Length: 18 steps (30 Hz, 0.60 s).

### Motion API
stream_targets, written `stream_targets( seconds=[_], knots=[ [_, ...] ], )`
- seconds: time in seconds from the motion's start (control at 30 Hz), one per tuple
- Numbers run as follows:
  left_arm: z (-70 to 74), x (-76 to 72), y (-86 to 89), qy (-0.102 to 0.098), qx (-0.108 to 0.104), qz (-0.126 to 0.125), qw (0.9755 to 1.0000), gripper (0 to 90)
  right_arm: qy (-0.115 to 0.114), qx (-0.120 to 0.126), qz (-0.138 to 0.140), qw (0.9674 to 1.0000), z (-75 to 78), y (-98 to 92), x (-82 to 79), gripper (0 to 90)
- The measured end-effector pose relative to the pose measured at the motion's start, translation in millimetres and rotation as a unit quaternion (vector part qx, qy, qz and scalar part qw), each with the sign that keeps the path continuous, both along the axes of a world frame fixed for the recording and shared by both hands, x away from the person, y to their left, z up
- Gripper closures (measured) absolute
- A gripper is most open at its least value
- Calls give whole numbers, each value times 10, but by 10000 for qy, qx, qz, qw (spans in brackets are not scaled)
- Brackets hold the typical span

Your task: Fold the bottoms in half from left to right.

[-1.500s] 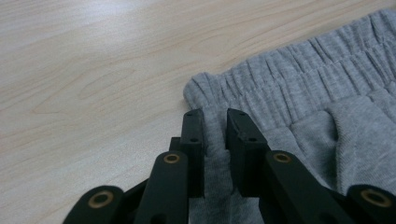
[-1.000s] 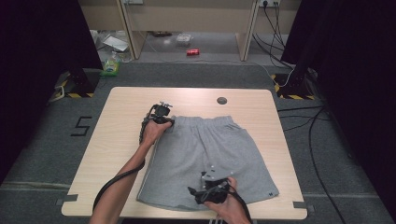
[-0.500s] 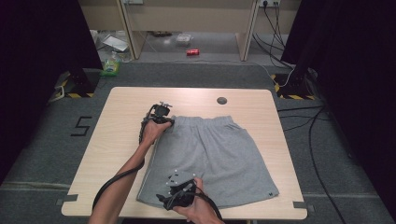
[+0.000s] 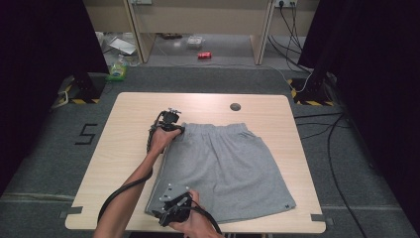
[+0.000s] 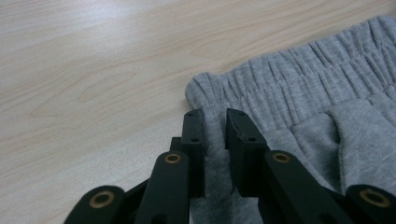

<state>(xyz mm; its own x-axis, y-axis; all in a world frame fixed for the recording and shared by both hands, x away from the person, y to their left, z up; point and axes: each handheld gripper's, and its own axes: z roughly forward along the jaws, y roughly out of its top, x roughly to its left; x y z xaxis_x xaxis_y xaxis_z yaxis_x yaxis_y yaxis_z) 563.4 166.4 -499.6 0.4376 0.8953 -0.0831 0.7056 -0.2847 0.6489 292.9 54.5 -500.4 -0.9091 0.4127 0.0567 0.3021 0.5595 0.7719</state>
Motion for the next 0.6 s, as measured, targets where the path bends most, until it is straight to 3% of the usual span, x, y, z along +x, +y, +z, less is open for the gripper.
stream_targets(
  seconds=[0.27,0.6],
  knots=[
    [17,18,-14,57,90,-54,9999,771,29,-80,132,9999,-50,178,-23,324],
    [17,32,1,104,29,-46,9999,770,120,-209,242,9994,-110,353,-45,355]
  ],
)
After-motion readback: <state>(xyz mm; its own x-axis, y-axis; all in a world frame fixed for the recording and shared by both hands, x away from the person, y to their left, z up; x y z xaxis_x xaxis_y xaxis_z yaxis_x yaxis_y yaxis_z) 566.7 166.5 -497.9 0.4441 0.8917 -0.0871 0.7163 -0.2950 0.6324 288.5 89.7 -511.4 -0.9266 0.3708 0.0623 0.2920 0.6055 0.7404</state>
